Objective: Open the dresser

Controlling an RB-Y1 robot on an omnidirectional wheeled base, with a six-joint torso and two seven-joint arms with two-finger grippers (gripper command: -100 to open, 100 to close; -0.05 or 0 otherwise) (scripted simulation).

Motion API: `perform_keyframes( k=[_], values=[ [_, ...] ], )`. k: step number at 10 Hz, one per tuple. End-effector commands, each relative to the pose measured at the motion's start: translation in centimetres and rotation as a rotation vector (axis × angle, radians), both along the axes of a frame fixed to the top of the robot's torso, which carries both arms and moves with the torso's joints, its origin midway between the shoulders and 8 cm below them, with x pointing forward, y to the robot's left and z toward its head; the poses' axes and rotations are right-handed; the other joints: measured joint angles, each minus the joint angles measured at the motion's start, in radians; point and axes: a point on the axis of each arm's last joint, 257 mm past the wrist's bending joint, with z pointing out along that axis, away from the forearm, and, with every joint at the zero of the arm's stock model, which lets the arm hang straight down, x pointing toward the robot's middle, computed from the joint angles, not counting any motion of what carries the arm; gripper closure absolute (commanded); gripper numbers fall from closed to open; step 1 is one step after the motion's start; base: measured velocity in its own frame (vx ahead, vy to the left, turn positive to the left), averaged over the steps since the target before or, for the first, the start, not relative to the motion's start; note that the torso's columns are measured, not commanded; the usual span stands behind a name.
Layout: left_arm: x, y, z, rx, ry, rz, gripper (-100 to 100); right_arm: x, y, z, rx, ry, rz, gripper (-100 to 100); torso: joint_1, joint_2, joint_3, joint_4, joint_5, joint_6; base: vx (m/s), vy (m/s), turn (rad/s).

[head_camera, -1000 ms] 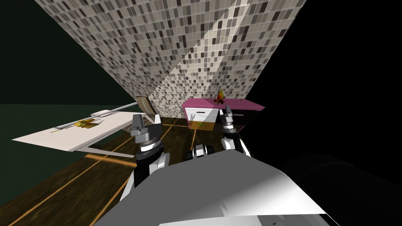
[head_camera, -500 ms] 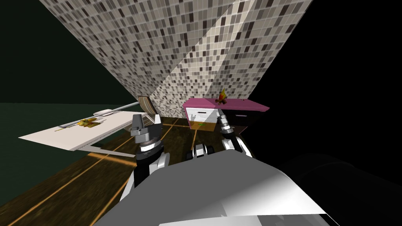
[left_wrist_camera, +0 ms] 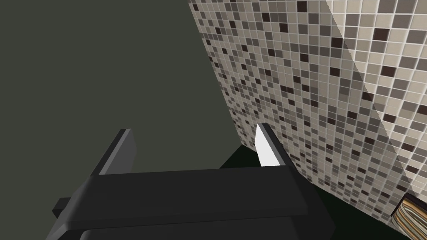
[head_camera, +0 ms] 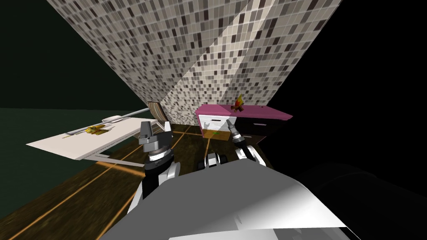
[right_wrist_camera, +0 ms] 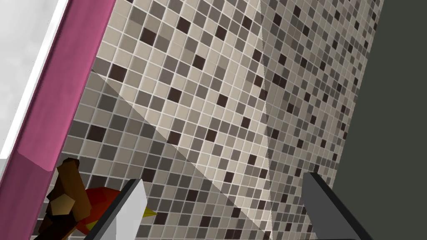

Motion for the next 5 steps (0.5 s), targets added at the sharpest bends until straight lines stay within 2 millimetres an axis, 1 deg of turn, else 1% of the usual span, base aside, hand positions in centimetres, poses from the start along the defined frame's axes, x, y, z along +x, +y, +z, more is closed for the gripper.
perform_keyframes(
  k=[1,2,3,4,5],
  values=[
    [0.0,0.0,0.0,0.000,0.000,0.000,0,0.8,0.1,-2.1,-0.090,0.054,-0.027,-100,0.000,-0.001,0.000,0.000,0.000,0.000,0.048,0.015,0.025],
    [0.0,0.0,0.0,0.000,0.000,0.000,0,1.3,0.1,-4.0,-0.148,0.102,-0.047,-100,0.000,0.000,0.000,0.000,0.000,0.000,0.061,0.018,0.043],
    [0.0,0.0,0.0,0.000,0.000,0.000,0,1.3,0.1,-4.1,-0.165,0.101,-0.050,-100,0.001,0.000,0.000,0.000,0.000,0.000,0.050,0.012,0.021],
    [0.0,0.0,0.0,0.000,0.000,0.000,0,1.7,0.0,-6.0,-0.222,0.150,-0.072,-100,0.000,0.000,0.000,0.000,0.000,0.000,0.052,0.025,0.048],
    [0.0,0.0,0.0,0.000,0.000,0.000,0,1.7,0.1,-6.1,-0.244,0.148,-0.076,-100,0.001,0.000,0.000,0.000,0.000,0.000,0.051,0.017,0.026]
  ],
)
